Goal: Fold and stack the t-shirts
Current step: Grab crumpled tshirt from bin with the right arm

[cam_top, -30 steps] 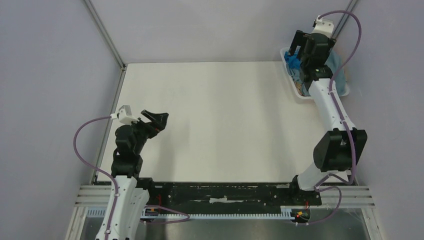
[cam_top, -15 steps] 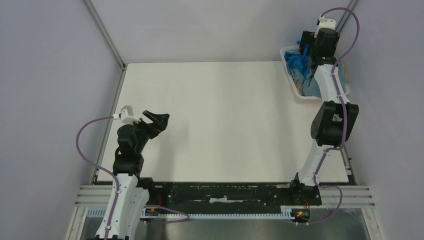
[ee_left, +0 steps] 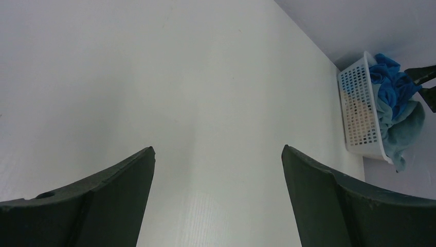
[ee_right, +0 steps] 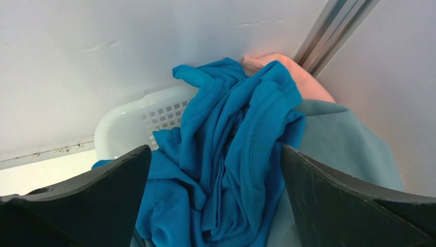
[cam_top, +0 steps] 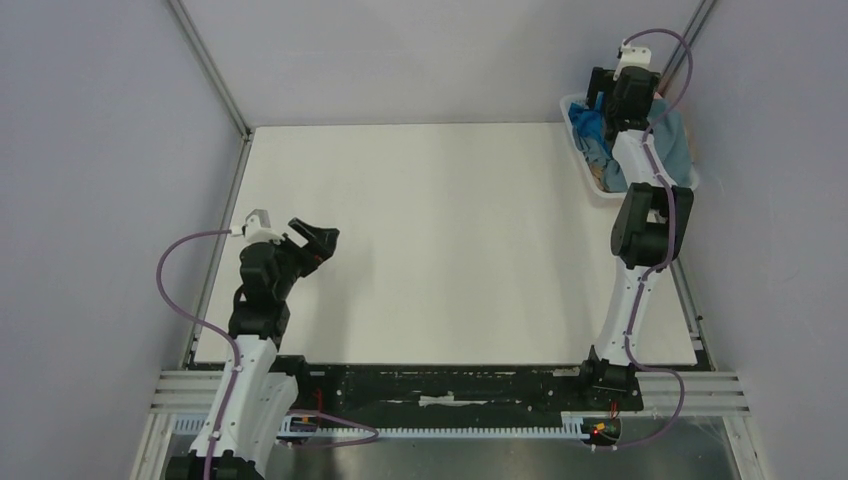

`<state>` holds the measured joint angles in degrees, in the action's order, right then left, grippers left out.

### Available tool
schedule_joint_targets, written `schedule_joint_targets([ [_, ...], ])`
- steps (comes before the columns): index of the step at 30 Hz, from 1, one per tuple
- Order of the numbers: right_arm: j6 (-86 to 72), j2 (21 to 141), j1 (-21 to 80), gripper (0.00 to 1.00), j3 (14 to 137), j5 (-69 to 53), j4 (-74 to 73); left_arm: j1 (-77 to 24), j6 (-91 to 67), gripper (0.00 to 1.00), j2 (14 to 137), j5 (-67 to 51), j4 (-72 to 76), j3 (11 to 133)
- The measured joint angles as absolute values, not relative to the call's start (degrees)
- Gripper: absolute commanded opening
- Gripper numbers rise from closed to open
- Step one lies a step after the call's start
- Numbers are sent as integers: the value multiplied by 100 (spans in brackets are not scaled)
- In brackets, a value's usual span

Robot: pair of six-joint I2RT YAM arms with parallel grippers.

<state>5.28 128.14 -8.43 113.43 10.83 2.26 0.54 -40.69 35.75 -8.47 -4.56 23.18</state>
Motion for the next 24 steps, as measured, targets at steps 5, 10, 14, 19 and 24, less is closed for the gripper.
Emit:
schedule_joint_targets([
  [5, 521, 13163, -843, 88, 11413, 998, 486, 54, -4066, 97, 3771, -799, -458, 2318],
  [10, 543, 13487, -843, 70, 11524, 823, 768, 54, -4062, 97, 3813, -797, -460, 2340],
  [14, 624, 13585, -843, 27, 11537, 823, 917, 54, -4060, 97, 3811, -784, -458, 2362],
  [19, 615, 13587, -843, 0, 11539, 941, 1133, 54, -4060, 96, 3815, -781, -458, 2362],
  [24, 558, 13504, -840, 0, 11537, 996, 1264, 54, -4058, 96, 3815, -784, -458, 2362],
])
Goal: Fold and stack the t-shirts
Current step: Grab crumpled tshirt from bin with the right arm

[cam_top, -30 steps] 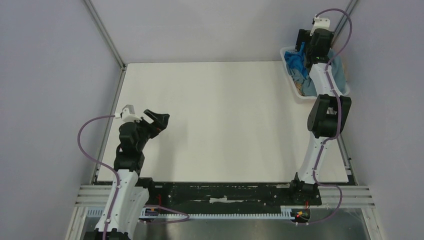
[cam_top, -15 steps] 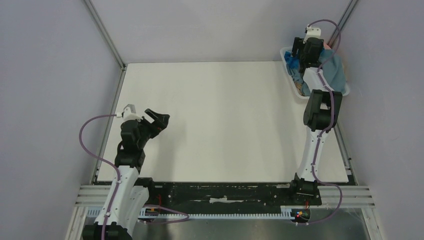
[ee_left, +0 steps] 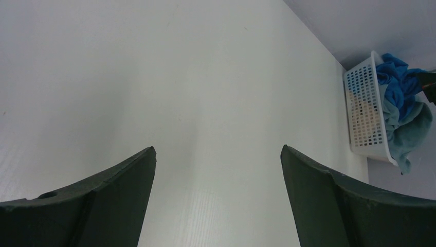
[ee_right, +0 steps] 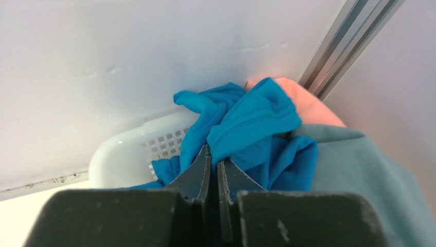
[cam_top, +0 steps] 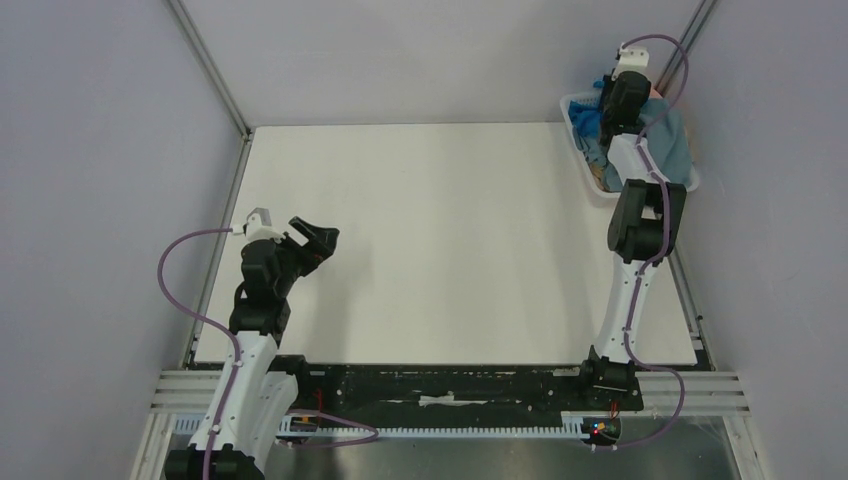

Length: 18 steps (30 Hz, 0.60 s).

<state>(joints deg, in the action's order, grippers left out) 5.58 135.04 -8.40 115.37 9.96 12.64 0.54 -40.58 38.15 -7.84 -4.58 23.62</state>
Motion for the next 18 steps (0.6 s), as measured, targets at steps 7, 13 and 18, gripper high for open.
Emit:
schedule_joint_targets([
  [7, 370, 12462, -760, 0, 11246, 902, 1466, 54, -4058, 96, 3756, -810, -458, 2362],
  [13, -285, 11358, -683, 0, 11246, 554, 2171, 54, -4058, 96, 3629, -812, -458, 2362],
  [18, -1024, 10857, -604, 0, 11463, -84, 2676, 54, -4058, 96, 3531, -812, -460, 2362],
])
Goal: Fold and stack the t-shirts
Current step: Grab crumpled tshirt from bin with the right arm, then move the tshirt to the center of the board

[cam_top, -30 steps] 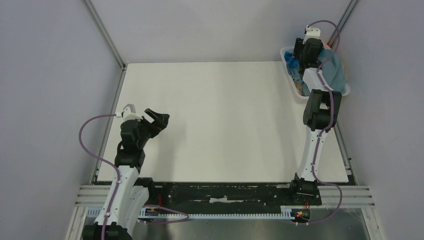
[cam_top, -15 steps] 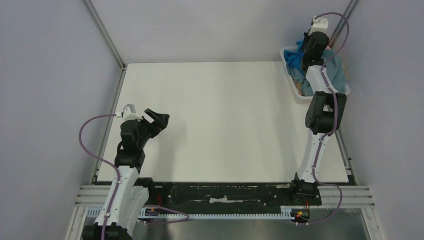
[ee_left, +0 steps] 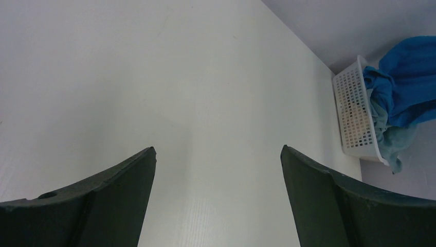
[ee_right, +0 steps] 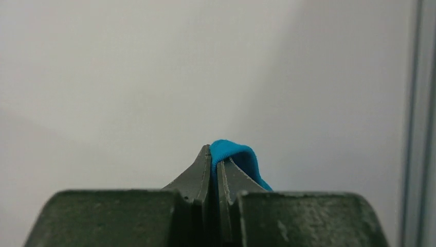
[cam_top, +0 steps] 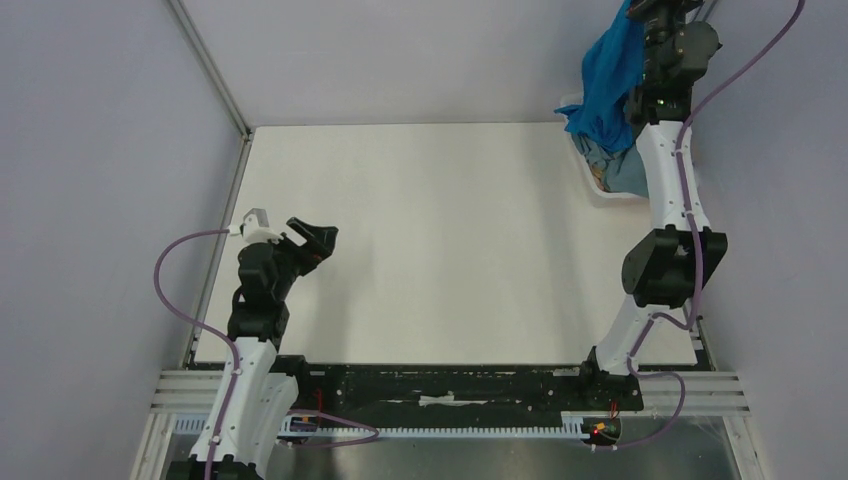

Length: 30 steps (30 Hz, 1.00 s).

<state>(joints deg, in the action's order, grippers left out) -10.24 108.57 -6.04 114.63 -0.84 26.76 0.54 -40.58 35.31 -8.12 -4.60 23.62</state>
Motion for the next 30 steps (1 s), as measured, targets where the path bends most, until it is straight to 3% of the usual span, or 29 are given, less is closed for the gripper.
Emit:
schedule_joint_targets([
  [5, -1507, 10499, -126, 0, 11526, -832, 2842, 54, -4058, 96, 3500, -836, -458, 2362],
  [12, -1804, 10018, 1308, 0, 11539, -1625, 2799, 54, -4058, 96, 3465, -1009, -458, 2362],
  [24, -2373, 9819, 2764, 0, 11664, -2010, 2926, 54, -4071, 97, 3068, -1245, -648, 2375],
  [30, -2187, 8742, 2797, 0, 9712, -1527, 2851, 54, -4154, 97, 2689, -1201, -1245, 2506],
])
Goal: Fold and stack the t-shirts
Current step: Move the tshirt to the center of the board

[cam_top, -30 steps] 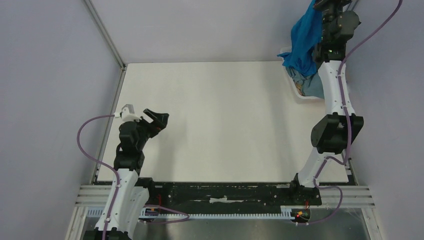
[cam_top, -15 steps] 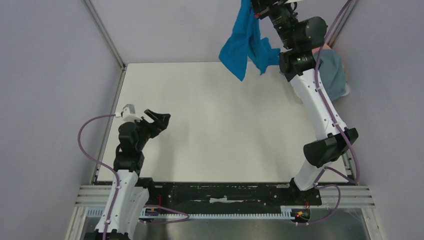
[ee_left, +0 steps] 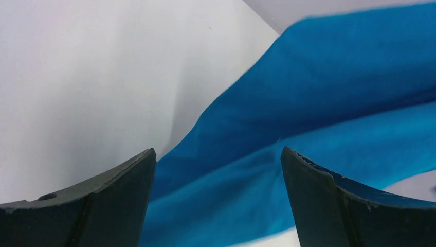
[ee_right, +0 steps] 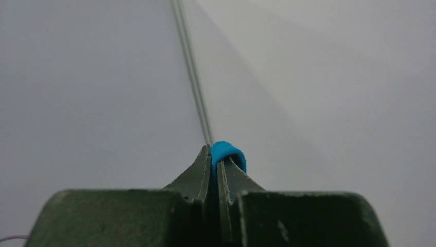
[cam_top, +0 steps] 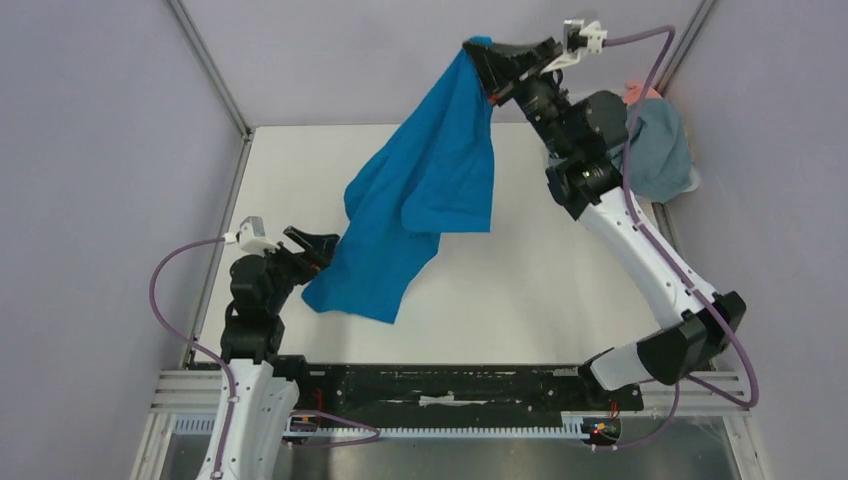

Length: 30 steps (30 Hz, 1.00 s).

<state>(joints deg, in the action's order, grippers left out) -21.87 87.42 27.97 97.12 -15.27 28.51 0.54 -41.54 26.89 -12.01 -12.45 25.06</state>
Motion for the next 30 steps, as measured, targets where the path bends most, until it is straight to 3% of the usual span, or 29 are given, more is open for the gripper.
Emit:
schedule_joint_targets([
  [8, -1164, 6923, 2711, 0, 5389, 1791, 2235, 54, -4414, 97, 2661, -1188, -1653, 2523],
  [10, -1050, 7087, 2497, 0, 4775, 2552, 1859, 54, -4482, 96, 2856, -1240, -1647, 2521],
  [14, -1197, 8025, 1898, 5, 4681, 3361, 847, -1, -4574, 96, 3284, -1404, -1500, 2499],
  [19, -1415, 8770, 1660, 49, 5118, 3962, 113, -403, -4700, 96, 4010, -1533, -1251, 2486],
  [20, -1455, 8820, 1667, 78, 5194, 4042, 58, -604, -4707, 96, 4187, -1494, -1219, 2484],
  [21, -1492, 8844, 1678, 98, 5253, 4117, -3, -862, -4711, 96, 4364, -1437, -1184, 2484],
  [30, -1804, 8595, 1702, 98, 5286, 4663, -569, -3656, -4729, 96, 6320, -569, -1540, 3087],
])
